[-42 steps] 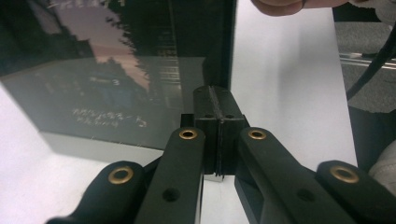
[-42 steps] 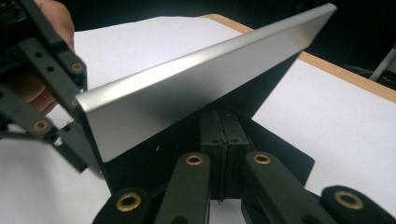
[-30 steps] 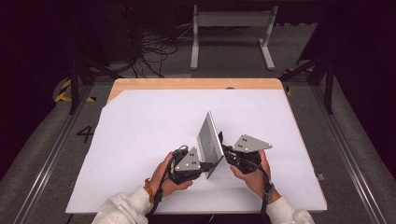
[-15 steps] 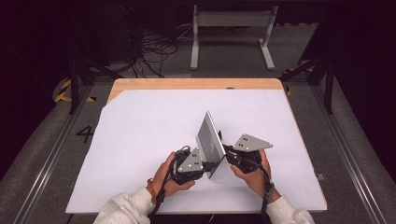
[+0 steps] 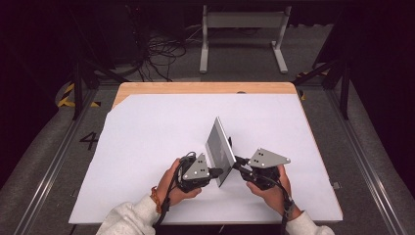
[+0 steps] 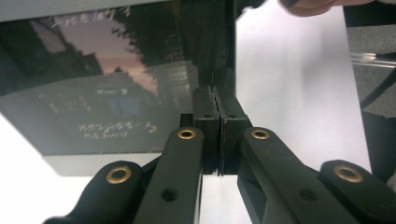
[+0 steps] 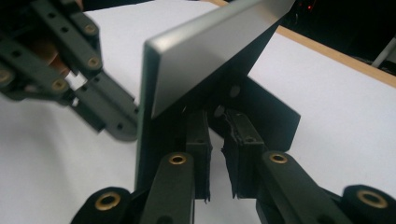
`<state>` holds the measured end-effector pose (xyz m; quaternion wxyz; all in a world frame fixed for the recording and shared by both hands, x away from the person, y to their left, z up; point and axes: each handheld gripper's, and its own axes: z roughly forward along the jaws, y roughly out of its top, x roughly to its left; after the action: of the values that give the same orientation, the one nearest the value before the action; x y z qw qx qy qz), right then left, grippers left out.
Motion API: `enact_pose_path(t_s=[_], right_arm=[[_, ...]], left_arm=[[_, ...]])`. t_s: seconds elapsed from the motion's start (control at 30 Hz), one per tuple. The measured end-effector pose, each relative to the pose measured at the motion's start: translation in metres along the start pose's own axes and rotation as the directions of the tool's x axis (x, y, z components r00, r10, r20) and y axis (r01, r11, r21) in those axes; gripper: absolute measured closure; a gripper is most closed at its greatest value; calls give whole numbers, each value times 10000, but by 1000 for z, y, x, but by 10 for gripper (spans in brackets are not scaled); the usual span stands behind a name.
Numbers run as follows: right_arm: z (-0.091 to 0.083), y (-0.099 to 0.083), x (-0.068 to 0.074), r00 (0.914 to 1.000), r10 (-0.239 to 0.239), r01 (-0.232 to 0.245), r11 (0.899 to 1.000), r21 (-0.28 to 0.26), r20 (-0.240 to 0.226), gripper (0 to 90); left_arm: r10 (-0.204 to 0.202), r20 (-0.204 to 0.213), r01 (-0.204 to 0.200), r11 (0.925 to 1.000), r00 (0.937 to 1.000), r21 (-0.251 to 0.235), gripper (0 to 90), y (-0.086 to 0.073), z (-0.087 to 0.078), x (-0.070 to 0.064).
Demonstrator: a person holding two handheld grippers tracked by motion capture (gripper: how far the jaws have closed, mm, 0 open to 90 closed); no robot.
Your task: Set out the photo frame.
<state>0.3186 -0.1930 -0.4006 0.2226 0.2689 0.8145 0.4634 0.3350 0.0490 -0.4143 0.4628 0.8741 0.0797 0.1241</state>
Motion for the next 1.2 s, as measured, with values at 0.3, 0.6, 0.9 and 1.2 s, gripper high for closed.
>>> enact_pose_path(t_s=[0.3, 0.6, 0.9, 1.2], right_arm=[[-16, -13, 10, 9997, 106, -101, 9997, 205, -242, 703], [-12, -13, 20, 9983, 59, -46, 9997, 239, -575, 615], [3, -12, 25, 9985, 327, -313, 9990, 320, -434, 553], [7, -12, 23, 9985, 516, -516, 9987, 36, -201, 590]], left_arm=[[-440, -550, 449, 9989, 9975, 147, 840, -16, -13, 22], [-828, -1063, 862, 9959, 9909, 280, 749, -37, -30, 44], [-1292, -1435, 1327, 9910, 9812, 152, 696, -51, -41, 58], [-1293, -1317, 1341, 9906, 9828, 284, 576, -47, -34, 55]])
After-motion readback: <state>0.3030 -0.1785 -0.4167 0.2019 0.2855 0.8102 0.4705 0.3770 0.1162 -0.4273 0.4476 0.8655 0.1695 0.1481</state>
